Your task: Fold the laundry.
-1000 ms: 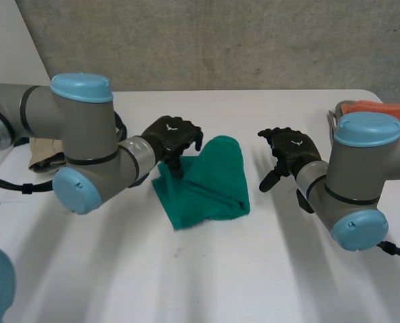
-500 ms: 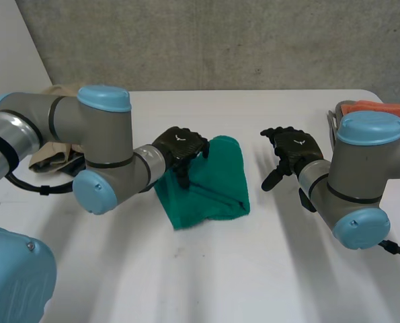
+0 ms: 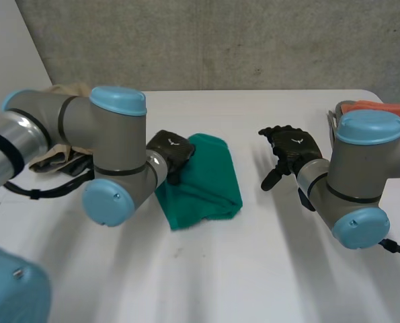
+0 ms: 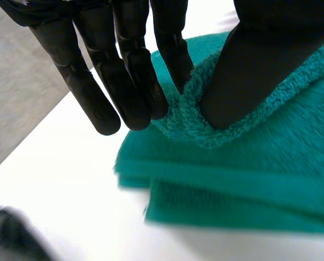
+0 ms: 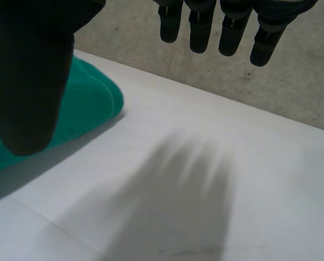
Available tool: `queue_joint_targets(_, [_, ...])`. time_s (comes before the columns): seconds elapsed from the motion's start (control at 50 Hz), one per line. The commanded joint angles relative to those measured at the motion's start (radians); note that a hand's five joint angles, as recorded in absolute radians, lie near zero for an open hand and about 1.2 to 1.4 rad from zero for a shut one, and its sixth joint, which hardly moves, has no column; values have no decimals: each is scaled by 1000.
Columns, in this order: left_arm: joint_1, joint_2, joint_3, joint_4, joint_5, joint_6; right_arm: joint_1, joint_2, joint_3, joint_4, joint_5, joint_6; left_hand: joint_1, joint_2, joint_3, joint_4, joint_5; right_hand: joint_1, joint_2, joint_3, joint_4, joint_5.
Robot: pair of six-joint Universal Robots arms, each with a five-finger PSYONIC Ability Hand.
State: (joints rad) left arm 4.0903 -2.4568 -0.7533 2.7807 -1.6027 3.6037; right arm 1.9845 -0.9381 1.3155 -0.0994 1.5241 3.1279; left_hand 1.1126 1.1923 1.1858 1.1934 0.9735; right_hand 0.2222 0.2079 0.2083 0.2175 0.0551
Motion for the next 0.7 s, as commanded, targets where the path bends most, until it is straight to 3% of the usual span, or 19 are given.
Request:
queue_joint_targets(0.02, [-57,185,-233,-3,-183,90,23,-1,-29,46,-30,-45,284,204,211,203,248,-48,-33,-34,-43,-55])
queue_joint_targets(0.2, [-88,164,-307,-6,-184,83,50,13,-50,95,-45,-89,211,132,138,130,176,-48,-33,-34,-43,-55])
queue_joint_targets(0.26, [-82,157,-293,-10,-187,69,54,15,-58,98,-45,-100,-304,-384,-377,-385,-339,-48,-33,-34,-43,-55])
queue_joint_targets(0.28, [-79,165,-282,-16,-186,55,57,15,-67,98,-45,-106,-780,-860,-853,-861,-815,-48,-33,-34,-43,-55])
queue_joint_targets(0.3, [-77,173,-276,-16,-186,47,57,15,-73,101,-45,-109,-938,-1018,-1011,-1019,-974,-48,-33,-34,-43,-55])
queue_joint_targets(0.48, [19,219,-167,25,-137,-92,88,56,-245,174,-107,-126,-938,-1018,-1011,-1019,-974,-48,-33,-34,-43,-55])
queue_joint_targets(0.58, [64,138,-72,4,-11,-251,96,169,-463,340,-179,-82,-938,-1018,-1011,-1019,-974,-48,-33,-34,-43,-55])
queue_joint_targets(0.7, [70,59,-15,-88,52,-373,100,321,-699,490,-226,-19,-938,-1018,-1011,-1019,-974,-48,-33,-34,-43,-55])
